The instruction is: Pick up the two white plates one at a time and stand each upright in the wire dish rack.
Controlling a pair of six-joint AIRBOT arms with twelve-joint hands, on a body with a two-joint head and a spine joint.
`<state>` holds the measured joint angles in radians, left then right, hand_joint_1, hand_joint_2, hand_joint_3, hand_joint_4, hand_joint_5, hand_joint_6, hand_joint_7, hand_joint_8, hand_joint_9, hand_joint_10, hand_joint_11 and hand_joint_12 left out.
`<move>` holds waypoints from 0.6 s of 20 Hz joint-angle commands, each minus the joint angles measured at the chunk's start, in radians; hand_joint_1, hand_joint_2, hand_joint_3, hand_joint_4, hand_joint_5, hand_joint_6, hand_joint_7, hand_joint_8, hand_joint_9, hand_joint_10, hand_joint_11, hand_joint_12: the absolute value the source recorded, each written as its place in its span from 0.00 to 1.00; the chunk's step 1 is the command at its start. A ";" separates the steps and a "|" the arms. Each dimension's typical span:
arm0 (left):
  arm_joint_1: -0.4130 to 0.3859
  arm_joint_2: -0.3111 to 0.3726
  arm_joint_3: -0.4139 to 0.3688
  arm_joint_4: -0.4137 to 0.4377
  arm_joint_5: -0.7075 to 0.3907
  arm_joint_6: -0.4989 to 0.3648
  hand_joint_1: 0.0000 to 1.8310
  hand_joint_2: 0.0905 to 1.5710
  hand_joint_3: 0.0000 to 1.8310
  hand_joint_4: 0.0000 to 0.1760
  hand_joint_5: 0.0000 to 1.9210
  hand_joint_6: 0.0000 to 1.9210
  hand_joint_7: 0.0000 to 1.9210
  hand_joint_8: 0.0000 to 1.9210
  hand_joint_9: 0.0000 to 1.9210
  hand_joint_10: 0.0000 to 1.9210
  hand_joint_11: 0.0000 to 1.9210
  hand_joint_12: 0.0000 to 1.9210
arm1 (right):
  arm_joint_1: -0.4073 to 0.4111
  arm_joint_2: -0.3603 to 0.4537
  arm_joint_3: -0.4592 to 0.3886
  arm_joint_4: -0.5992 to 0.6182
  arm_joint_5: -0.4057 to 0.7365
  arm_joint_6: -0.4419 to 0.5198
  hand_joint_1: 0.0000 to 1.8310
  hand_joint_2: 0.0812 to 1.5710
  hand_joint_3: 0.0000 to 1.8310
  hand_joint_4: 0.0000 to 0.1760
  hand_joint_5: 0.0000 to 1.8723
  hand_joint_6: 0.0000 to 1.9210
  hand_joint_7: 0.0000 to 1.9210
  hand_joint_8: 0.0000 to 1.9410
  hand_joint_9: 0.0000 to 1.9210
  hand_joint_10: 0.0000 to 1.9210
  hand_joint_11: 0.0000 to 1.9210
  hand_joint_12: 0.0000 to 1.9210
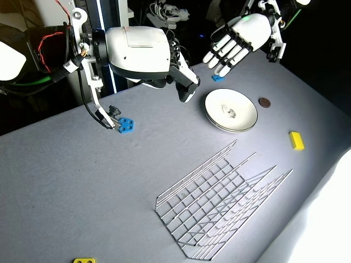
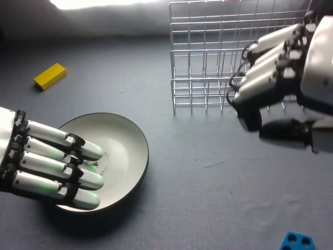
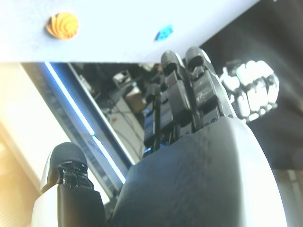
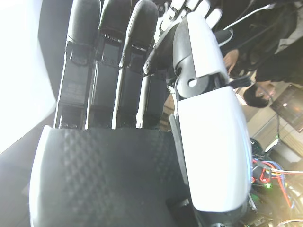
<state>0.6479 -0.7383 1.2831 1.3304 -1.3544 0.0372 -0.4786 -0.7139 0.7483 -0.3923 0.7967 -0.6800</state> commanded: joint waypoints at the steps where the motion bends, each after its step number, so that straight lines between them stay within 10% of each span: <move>1: -0.008 0.001 -0.002 -0.074 -0.071 -0.007 0.00 0.56 0.14 0.00 0.01 0.01 0.00 0.01 0.00 0.01 0.00 0.01 | 0.023 -0.003 -0.001 0.058 0.088 -0.002 0.00 0.68 0.08 0.00 0.01 0.02 0.00 0.00 0.00 0.00 0.00 0.00; 2: -0.008 0.001 -0.001 -0.074 -0.071 -0.014 0.00 0.64 0.02 0.00 0.01 0.00 0.00 0.00 0.00 0.00 0.00 0.00 | 0.033 -0.008 -0.001 0.062 0.069 -0.011 0.00 0.71 0.01 0.00 0.01 0.00 0.00 0.00 0.00 0.00 0.00 0.00; 12: -0.089 -0.010 0.004 0.101 -0.052 -0.016 0.00 0.62 0.01 0.00 0.00 0.00 0.00 0.00 0.00 0.00 0.00 0.00 | 0.047 -0.024 0.008 0.057 0.052 -0.095 0.00 0.66 0.00 0.00 0.00 0.00 0.00 0.00 0.00 0.00 0.00 0.00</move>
<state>0.5625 -0.7464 1.2842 1.5013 -1.3506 0.0238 -0.4397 -0.7403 0.7589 -0.3599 0.7277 -0.7753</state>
